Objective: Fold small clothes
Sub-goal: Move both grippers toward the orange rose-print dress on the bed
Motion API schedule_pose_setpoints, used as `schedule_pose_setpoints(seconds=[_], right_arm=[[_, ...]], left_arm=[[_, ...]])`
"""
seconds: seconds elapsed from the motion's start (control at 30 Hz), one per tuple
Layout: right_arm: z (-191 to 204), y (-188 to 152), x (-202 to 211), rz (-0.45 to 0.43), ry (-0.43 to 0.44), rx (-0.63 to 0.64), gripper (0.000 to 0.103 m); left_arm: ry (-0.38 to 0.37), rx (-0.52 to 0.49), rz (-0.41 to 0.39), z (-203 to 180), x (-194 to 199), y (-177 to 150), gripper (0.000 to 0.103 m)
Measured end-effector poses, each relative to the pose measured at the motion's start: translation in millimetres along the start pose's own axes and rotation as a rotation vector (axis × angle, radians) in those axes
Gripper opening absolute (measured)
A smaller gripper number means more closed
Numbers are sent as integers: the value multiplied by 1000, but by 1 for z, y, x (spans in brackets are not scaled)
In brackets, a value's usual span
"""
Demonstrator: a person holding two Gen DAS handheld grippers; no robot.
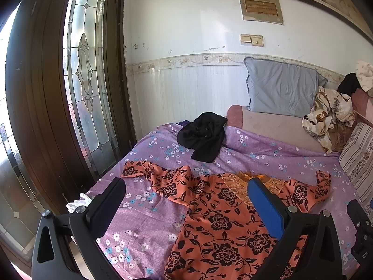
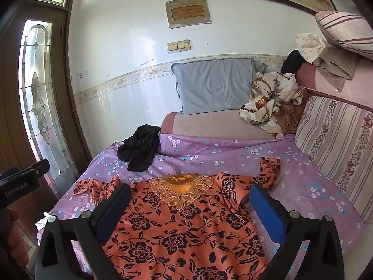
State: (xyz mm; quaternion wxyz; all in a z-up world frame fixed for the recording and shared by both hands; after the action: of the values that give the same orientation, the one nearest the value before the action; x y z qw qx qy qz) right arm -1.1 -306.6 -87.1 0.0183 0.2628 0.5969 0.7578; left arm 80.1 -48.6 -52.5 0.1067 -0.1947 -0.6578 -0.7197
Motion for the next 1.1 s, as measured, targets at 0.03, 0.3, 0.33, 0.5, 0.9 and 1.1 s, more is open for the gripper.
schedule_pose_setpoints(seconds=[0.03,0.3,0.33,0.5,0.9,1.1], right_arm=[[1,0,-1,0,1,1,103],[3,-1,-9,3,9,-4,103],[5,-2,-9,6,6,-1,103],[3,-1,-16,11,14,-13,103],[-10,-6,-58,56,20,-57,103],[-53,-14,-110,97,80,-162,103]], left_arm=[[-1,1,2,0,-1,-1,103],[1,-8,9,-5,-8,-4,103],[0,-8,12,-5,-9,-4,103],[4,-21,19,-11,-17,-4,103],[20,-67,61,-36,-63,-12,103],[-7,-106,199,-72,-148,-53,103]])
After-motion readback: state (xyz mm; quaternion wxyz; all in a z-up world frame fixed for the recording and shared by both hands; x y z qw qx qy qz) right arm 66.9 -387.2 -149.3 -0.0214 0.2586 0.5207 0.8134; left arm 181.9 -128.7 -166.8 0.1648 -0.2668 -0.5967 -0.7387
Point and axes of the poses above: each gripper's, at about its wrist camera, not at the fingertips, and x roughly against the way its jaws point, z to its left, y to its top, the point moved 10 cm from there along -x, roughly the way its jaws point, and after that the axes turned 1 degree about -y, right-handed, at the moved point
